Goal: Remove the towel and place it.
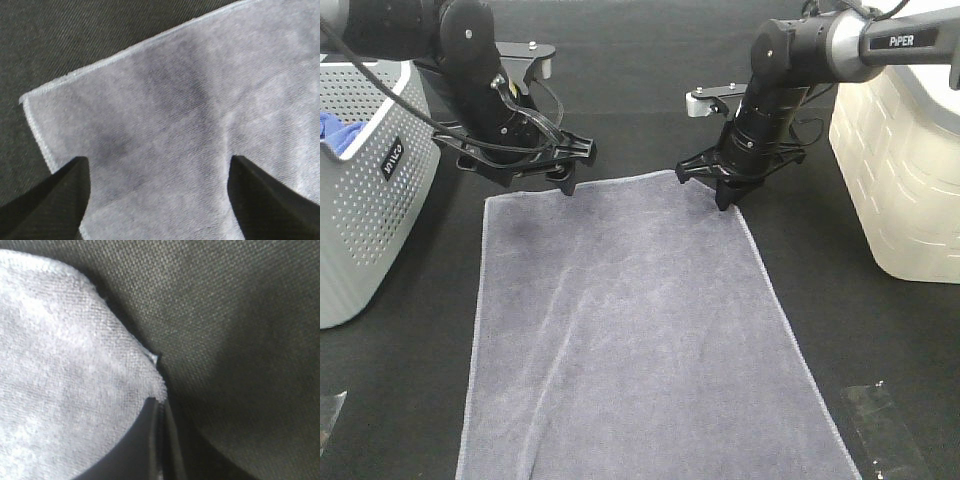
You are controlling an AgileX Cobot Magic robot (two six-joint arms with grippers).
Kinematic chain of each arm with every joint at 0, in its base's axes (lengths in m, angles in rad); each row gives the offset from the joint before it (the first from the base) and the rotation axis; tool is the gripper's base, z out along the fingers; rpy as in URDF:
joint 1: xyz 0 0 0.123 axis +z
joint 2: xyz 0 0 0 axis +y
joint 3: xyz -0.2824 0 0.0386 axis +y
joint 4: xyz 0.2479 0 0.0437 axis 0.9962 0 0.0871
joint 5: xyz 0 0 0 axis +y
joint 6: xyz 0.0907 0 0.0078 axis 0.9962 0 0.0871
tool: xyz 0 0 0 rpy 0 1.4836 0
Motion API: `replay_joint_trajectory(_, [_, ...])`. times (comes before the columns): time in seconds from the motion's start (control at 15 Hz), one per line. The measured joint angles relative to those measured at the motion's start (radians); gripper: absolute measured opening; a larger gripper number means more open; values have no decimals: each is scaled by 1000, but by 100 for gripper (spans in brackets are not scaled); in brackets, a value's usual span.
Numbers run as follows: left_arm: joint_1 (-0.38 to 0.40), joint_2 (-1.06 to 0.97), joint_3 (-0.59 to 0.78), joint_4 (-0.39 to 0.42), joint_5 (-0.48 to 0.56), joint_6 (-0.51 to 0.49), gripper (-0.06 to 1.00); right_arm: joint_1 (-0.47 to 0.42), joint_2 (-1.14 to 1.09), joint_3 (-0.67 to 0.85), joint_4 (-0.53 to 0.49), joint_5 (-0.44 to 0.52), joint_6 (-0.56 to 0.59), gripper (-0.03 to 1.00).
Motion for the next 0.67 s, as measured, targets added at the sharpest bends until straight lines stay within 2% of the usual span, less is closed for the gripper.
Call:
replay_joint_trajectory(0.4, [102, 4, 0, 20, 1, -94, 73, 1, -44, -2, -200, 60, 138, 0])
replay_joint_trajectory(0.67, [114, 72, -1, 17, -24, -112, 73, 1, -63, -2, -236, 71, 156, 0])
